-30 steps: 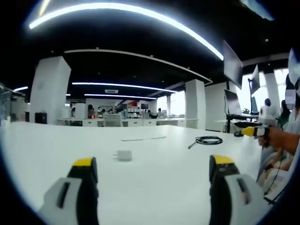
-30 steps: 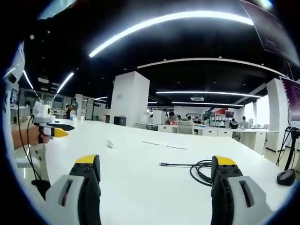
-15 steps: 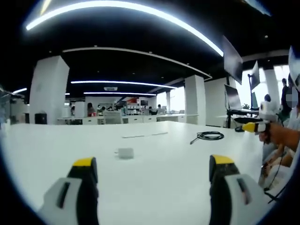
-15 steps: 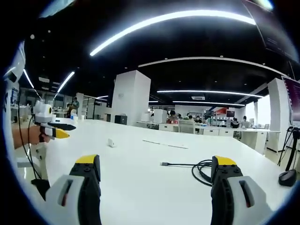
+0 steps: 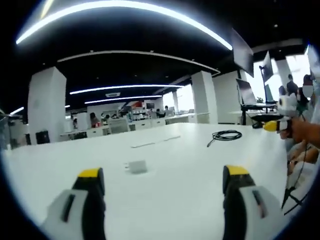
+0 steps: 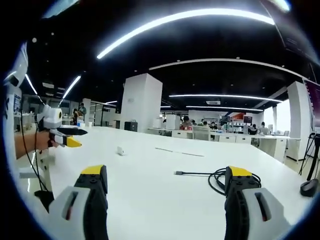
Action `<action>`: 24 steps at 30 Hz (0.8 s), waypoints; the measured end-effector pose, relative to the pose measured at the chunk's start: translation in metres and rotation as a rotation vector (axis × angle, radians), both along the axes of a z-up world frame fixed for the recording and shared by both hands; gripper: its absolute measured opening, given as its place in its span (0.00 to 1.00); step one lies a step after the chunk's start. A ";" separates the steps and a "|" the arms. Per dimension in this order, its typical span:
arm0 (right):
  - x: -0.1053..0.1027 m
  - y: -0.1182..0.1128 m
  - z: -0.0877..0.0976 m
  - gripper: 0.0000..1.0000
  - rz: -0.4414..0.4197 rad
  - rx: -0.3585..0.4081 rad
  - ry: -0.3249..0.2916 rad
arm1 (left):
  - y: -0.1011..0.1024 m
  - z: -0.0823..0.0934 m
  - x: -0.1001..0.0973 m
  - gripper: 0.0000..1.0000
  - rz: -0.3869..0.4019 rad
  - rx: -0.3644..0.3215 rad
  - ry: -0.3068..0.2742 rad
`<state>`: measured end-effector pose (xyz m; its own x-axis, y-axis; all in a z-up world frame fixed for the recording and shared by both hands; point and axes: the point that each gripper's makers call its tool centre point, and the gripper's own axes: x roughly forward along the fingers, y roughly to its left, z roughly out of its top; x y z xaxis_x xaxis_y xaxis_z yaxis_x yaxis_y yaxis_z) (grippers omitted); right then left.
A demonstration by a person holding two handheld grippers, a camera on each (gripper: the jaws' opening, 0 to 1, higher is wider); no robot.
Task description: Plug the desk Type‑C cable into the charger adapter.
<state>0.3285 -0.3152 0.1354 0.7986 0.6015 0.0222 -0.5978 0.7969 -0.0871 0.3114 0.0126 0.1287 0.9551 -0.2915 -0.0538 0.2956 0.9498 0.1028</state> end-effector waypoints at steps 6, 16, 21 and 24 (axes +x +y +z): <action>-0.003 0.003 -0.002 0.99 0.008 -0.009 0.003 | 0.007 0.004 0.012 0.96 -0.014 0.032 -0.006; -0.004 0.005 -0.002 0.98 0.013 -0.011 0.005 | 0.017 0.006 0.034 0.94 -0.015 0.043 0.009; -0.006 0.008 -0.002 0.98 0.017 -0.014 0.010 | 0.030 0.007 0.050 0.91 -0.004 0.029 0.021; -0.006 0.010 -0.004 0.98 0.018 -0.019 0.014 | 0.036 0.007 0.058 0.89 -0.001 0.026 0.025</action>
<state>0.3223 -0.3049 0.1319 0.7876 0.6161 -0.0001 -0.6134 0.7842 -0.0934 0.3691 0.0483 0.1359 0.9530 -0.2908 -0.0851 0.2996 0.9465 0.1203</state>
